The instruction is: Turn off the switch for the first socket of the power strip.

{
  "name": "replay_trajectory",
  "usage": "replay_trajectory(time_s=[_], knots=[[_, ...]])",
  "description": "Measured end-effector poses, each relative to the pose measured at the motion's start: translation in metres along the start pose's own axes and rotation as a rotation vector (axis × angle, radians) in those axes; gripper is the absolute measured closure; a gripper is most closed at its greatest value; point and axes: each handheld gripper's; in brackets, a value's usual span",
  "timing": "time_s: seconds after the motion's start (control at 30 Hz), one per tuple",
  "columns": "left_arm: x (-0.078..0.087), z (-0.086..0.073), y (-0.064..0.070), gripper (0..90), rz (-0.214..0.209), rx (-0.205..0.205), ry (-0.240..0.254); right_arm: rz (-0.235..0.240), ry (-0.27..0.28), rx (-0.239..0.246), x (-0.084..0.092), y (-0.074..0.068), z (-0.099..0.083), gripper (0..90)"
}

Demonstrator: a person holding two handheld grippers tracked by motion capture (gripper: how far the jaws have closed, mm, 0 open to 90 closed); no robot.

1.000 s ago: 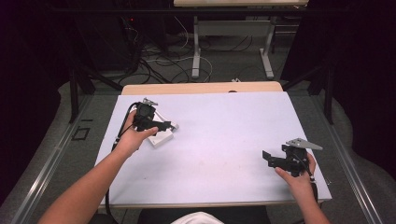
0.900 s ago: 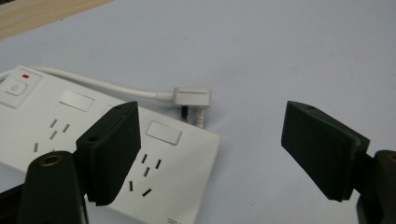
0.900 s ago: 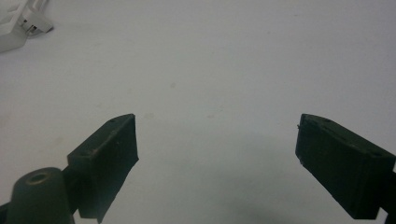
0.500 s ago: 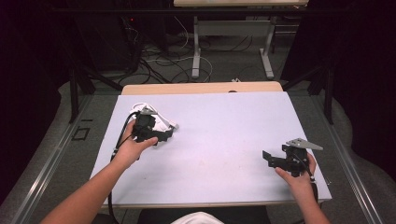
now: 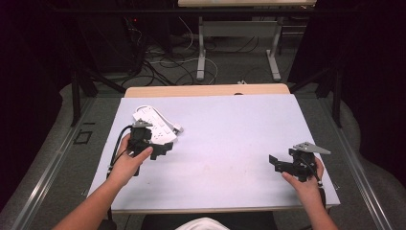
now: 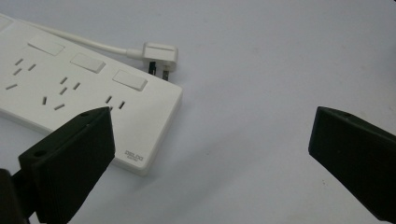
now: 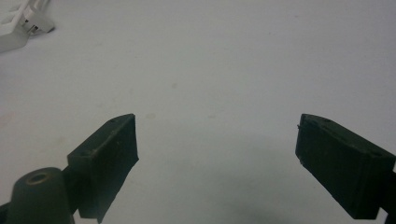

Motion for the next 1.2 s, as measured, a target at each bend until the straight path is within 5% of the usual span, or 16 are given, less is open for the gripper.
replay_trajectory(time_s=[0.27, 0.4, 1.2], knots=[[0.003, -0.017, 0.006, 0.2, -0.02, -0.009, 0.022, 0.001, 0.002, 0.001, 0.001, 0.0, 0.0, 12.0], [0.005, -0.026, 0.008, 0.2, -0.028, 0.026, 0.039, 0.002, 0.001, 0.001, 0.001, 0.0, 0.0, 12.0], [0.012, -0.068, -0.006, 1.6, -0.02, 0.09, 0.09, 0.001, 0.002, 0.0, 0.002, 0.0, 0.0, 12.0]])
Point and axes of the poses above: each handheld gripper's, and its own axes: x roughly backward along the jaws, z roughly out of its top, y roughly to its right, and after that the axes turned 2 degrees about -z, right-handed
